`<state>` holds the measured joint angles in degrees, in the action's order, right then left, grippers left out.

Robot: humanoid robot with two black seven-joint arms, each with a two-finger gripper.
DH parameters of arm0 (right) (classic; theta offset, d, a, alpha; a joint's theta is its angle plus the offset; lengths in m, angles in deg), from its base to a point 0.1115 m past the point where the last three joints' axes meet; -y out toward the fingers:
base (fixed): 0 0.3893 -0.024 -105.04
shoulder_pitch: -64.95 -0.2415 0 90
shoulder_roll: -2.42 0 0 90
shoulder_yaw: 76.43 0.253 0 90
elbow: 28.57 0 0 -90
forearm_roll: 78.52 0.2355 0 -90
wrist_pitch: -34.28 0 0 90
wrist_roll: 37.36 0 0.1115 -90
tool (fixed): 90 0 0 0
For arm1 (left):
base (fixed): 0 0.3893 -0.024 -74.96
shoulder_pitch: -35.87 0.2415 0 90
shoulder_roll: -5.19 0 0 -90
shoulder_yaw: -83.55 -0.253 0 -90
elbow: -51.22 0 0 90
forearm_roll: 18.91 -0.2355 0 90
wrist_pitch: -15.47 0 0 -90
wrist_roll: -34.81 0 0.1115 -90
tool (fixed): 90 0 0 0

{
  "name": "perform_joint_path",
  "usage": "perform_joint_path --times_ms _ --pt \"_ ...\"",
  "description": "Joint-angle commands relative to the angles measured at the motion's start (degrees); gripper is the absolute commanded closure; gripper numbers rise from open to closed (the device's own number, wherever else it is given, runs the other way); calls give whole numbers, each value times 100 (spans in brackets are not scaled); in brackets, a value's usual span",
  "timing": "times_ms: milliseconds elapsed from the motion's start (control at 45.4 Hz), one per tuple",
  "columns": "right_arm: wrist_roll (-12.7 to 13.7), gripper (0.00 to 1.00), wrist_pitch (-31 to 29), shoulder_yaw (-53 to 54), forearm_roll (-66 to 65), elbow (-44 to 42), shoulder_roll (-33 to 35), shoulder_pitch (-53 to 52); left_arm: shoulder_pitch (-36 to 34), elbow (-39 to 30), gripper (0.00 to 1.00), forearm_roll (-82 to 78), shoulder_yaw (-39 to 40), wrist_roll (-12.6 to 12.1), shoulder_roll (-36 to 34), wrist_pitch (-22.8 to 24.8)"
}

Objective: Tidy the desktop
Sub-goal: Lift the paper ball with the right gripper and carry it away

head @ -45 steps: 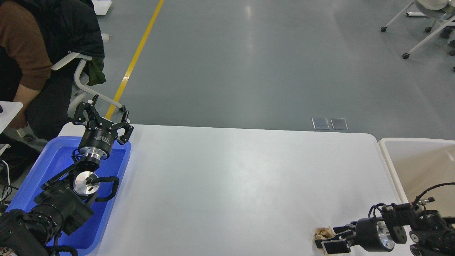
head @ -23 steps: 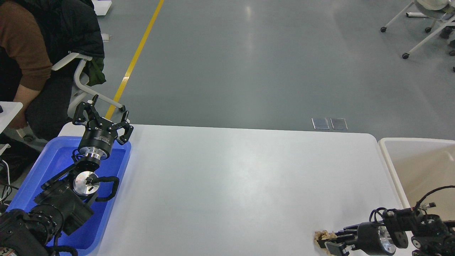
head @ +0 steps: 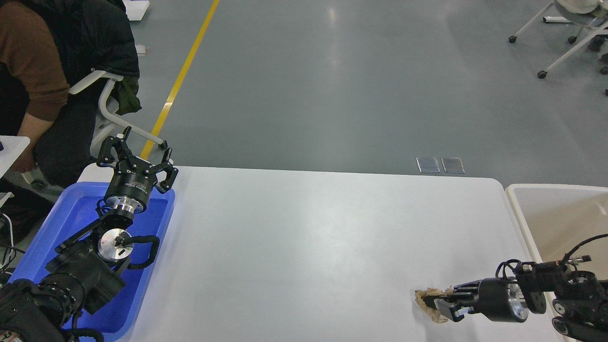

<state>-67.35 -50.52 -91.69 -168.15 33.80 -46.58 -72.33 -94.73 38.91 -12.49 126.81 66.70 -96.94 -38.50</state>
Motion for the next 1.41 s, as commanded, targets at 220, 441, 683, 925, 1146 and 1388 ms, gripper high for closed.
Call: perform_joint_path --times_ms 220,441,683,925,1146,1388 --pt "-200 100 -54 1017 955 1287 875 -668 0 0 0 0 -1 1 0 0" --pt "-297 100 -124 1087 1869 1349 1174 -1415 0 0 0 0 -1 1 0 0" --pt "-323 100 -607 1500 3091 1314 1560 -2145 0 0 0 0 -1 1 0 0" --pt "-323 100 -942 1782 3768 1270 1859 -2505 0 0 0 0 -1 1 0 0" --pt "-271 100 -933 1773 4190 647 1860 -2471 0 0 0 0 7 1 0 0" --pt "-236 100 -942 1413 5368 -1453 1438 -2163 0 0 0 0 -1 1 0 0"
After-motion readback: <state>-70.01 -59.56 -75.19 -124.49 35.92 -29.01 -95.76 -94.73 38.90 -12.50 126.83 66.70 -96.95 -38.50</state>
